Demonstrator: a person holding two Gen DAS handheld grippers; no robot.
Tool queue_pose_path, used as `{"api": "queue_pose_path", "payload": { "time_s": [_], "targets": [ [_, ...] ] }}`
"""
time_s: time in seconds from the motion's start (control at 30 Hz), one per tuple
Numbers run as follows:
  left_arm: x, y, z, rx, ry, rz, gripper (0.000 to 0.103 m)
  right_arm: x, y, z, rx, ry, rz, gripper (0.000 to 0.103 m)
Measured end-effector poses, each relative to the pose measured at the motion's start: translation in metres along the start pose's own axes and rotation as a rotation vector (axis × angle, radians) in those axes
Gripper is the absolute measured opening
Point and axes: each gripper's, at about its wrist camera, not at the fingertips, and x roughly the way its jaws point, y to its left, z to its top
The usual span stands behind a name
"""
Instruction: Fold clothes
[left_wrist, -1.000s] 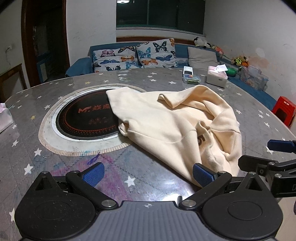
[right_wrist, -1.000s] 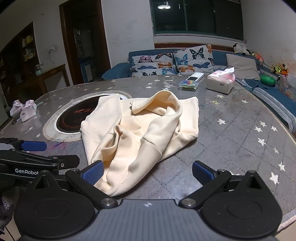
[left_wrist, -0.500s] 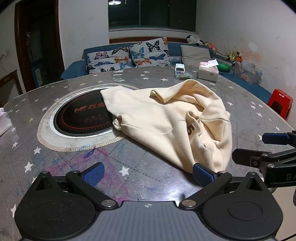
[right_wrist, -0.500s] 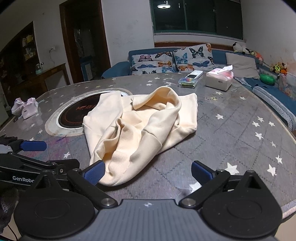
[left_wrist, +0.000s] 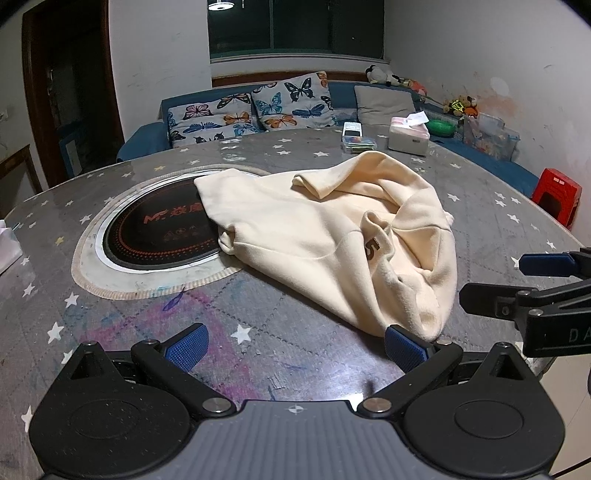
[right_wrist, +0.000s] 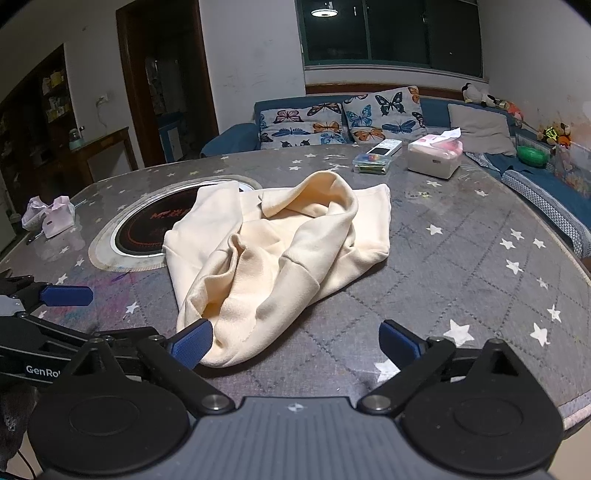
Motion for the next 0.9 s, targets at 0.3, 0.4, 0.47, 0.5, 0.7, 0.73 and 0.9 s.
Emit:
{"api": "queue_pose_path", "payload": {
  "time_s": [0.3, 0.4, 0.47, 0.5, 0.7, 0.73, 0.9],
  "targets": [
    [0.0019, -0.0014, -0.0009, 0.008, 0.004, -0.003, 0.103, 0.0025, 0.0020, 0.0004, -0.002, 0.005, 0.005, 0.096],
    [0.0025, -0.0018, -0.0008, 0.009, 0.004, -0.004, 0.103, 0.0031, 0.0019, 0.0008, -0.001, 0.006, 0.005, 0.096],
    [0.0028, -0.0018, -0.0008, 0.010, 0.004, -0.004, 0.103, 0.0035, 0.0016, 0.0010, 0.000, 0.007, 0.003, 0.096],
    [0.0030, -0.0019, -0.0007, 0.010, 0.004, -0.004, 0.103, 0.0036, 0.0014, 0.0011, 0.000, 0.008, 0.003, 0.096],
    [0.0044, -0.0015, 0.0000, 0.011, 0.006, -0.005, 0.103, 0.0048, 0.0011, 0.0025, 0.001, 0.010, 0.006, 0.096],
    [0.0046, -0.0014, 0.0003, 0.011, 0.006, -0.005, 0.103, 0.0051, 0.0011, 0.0030, 0.001, 0.011, 0.006, 0.096],
    [0.0065, -0.0009, 0.0019, 0.012, 0.009, -0.007, 0.103, 0.0067, 0.0010, 0.0057, -0.005, 0.009, 0.005, 0.095]
  ]
}}
